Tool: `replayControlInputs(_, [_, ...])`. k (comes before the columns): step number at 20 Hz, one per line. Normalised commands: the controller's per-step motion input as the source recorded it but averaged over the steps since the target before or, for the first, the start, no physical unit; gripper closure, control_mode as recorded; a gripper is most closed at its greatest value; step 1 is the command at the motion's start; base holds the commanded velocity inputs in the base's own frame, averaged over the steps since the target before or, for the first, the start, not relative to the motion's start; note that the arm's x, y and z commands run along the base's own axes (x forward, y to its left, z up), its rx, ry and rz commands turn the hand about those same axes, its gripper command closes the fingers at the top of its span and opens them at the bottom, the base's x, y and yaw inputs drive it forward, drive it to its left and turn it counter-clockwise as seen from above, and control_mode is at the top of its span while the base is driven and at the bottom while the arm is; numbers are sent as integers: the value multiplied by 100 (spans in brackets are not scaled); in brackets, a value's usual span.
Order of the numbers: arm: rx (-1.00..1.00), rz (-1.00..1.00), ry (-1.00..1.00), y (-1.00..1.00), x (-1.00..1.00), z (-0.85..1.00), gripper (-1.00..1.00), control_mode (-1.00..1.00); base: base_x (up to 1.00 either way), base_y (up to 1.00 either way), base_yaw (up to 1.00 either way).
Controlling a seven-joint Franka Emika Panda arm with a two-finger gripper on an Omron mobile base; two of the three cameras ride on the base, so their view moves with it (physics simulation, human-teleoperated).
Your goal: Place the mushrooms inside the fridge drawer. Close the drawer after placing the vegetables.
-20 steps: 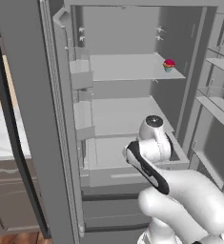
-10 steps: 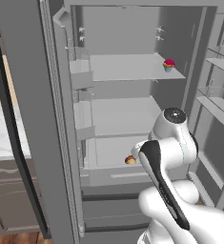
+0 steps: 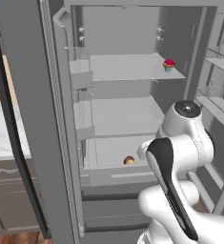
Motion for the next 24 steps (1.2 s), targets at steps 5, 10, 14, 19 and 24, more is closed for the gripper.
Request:
replayControlInputs(5, [1, 0, -7, -3, -47, -5, -100, 100, -20, 0, 0])
replayControlInputs(10, [0, 0, 0, 0, 0, 0, -100, 100, -100, 12, 0])
replayControlInputs(14, [0, 0, 0, 0, 0, 0, -100, 100, -100, 74, 0])
replayControlInputs(19, [0, 0, 0, 0, 0, 0, -100, 100, -74, 100, 0])
replayControlInputs(24, [0, 0, 0, 0, 0, 0, -100, 100, -7, 100, -1])
